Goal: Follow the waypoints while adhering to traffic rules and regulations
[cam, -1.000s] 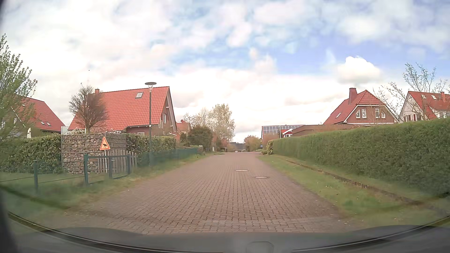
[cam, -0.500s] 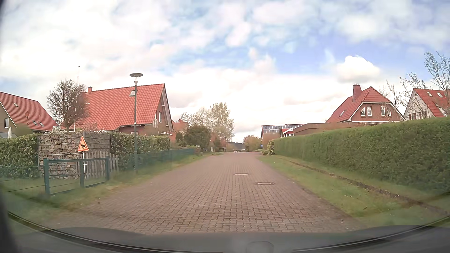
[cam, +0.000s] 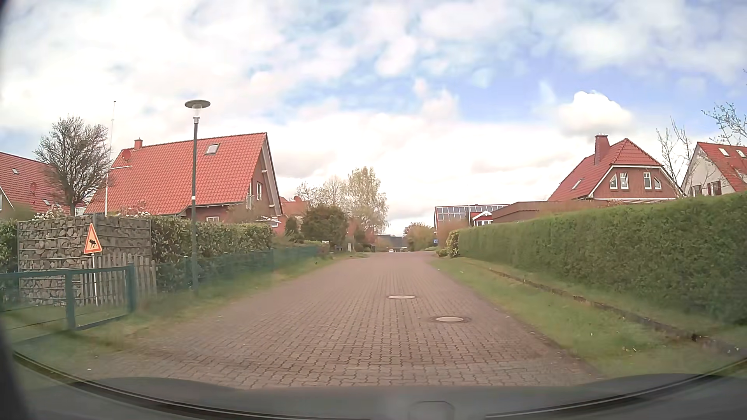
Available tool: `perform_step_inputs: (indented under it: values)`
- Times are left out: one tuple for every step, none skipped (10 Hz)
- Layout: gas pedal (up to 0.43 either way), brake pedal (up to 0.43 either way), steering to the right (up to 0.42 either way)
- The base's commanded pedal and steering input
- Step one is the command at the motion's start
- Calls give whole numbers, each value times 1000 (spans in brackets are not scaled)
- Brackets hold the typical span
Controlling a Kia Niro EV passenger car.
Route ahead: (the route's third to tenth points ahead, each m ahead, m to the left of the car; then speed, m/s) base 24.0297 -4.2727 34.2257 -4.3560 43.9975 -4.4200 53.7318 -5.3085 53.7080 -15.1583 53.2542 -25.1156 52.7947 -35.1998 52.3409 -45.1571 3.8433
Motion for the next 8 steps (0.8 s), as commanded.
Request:
perform_step_inputs:
  values:
    - [118,0,-1]
    - [118,0,0]
    - [118,0,0]
    - [118,6,0]
    - [118,0,0]
    - [118,0,-1]
    - [118,0,-1]
    - [118,0,0]
